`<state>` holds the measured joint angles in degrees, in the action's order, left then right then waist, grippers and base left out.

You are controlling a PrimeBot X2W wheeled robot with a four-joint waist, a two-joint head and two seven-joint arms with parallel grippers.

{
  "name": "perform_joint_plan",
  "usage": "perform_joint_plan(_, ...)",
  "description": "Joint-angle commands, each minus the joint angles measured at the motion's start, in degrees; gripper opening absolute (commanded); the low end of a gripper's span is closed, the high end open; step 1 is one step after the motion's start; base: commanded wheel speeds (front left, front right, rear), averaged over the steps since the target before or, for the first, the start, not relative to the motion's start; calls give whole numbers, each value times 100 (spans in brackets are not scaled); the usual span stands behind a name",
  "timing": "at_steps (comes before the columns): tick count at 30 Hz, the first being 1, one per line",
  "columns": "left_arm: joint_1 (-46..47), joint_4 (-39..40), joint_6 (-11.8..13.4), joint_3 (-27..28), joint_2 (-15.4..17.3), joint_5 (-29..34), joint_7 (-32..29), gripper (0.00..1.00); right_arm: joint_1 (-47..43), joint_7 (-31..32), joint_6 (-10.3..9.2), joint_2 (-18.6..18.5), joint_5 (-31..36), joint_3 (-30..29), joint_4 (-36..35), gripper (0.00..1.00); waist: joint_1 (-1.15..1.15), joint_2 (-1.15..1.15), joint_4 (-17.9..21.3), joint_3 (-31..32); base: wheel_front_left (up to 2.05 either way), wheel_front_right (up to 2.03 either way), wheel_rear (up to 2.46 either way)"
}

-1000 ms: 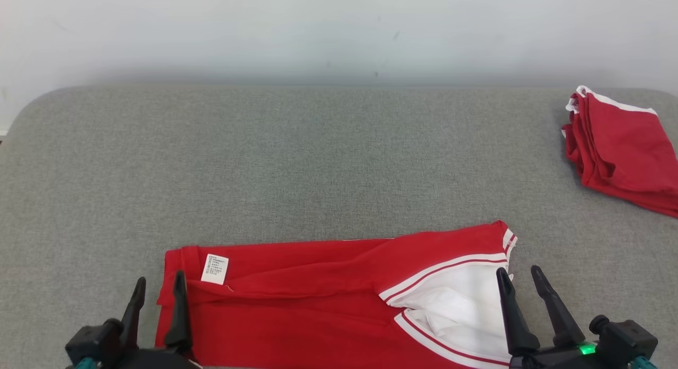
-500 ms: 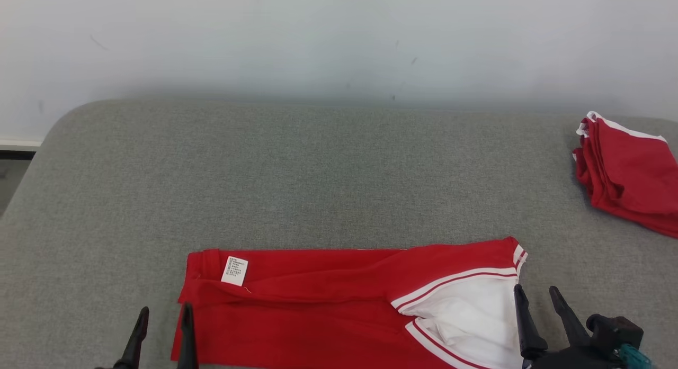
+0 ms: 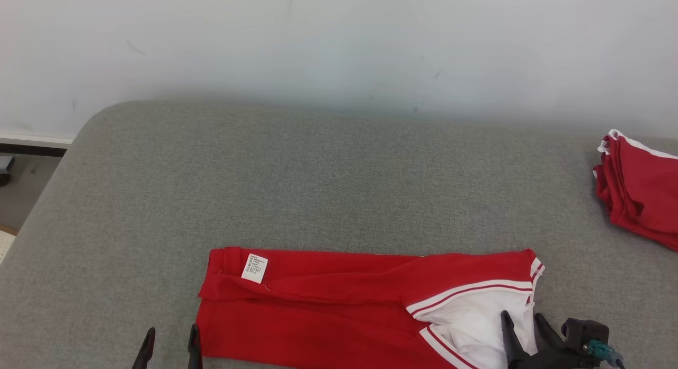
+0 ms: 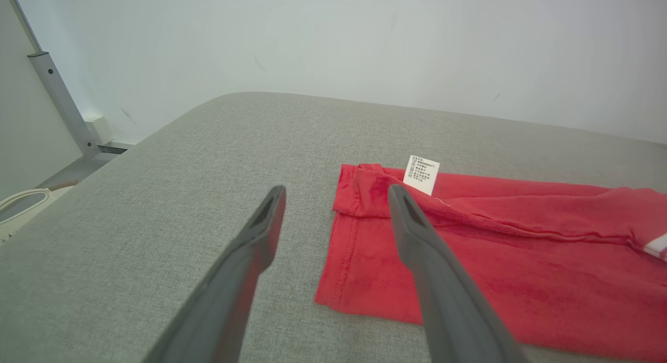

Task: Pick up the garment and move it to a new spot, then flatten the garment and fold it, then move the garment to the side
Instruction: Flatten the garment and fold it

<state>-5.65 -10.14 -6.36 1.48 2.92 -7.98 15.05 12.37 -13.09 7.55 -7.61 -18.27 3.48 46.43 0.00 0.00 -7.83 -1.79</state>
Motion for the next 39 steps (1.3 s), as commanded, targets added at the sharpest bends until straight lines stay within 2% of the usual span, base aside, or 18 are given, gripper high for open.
perform_joint_plan(1,-43,28,28,-9,-3,70,16,100,30,29,-12,57,-3,58,163,100,0,0,-8,0,0,0,0)
perform_joint_plan(2,-51,35,41,-8,-4,66,16,100,58,44,-12,85,-27,82,265,100,0,0,-7,-1,0,0,0)
perform_joint_plan(3,-56,57,65,0,-3,80,16,100,85,72,-12,112,-39,116,342,83,0,0,-4,-2,0,0,0)
perform_joint_plan(4,-62,83,84,8,-1,87,16,100,101,71,-12,135,-45,145,414,44,0,0,1,-3,0,0,0)
perform_joint_plan(5,-62,83,84,8,-1,87,16,100,101,71,-12,135,-45,145,414,44,0,0,1,-3,0,0,0)
perform_joint_plan(6,-70,99,103,16,-3,84,15,100,135,55,-11,153,-60,171,472,2,0,0,5,-3,0,0,0)
perform_joint_plan(13,-131,213,226,51,-4,139,16,100,285,-68,-12,143,-151,274,788,0,0,0,25,55,0,0,0)
perform_joint_plan(21,-221,236,271,141,-4,273,15,100,203,-195,-17,-354,-267,-109,666,0,0,0,99,158,0,0,0)
perform_joint_plan(29,-260,150,324,207,7,670,16,100,-28,-212,-14,-686,-325,-427,76,0,0,0,249,224,0,0,0)
perform_joint_plan(33,-248,124,322,265,20,705,16,100,-152,-130,-13,-580,-463,-371,-427,0,0,0,301,241,0,0,0)
perform_joint_plan(38,-236,114,314,316,17,700,16,100,-433,266,-12,-286,-896,-26,-1576,0,0,0,307,276,0,0,0)
perform_joint_plan(39,-236,114,314,316,17,700,16,100,-433,266,-12,-286,-896,-26,-1576,0,0,0,307,276,0,0,0)
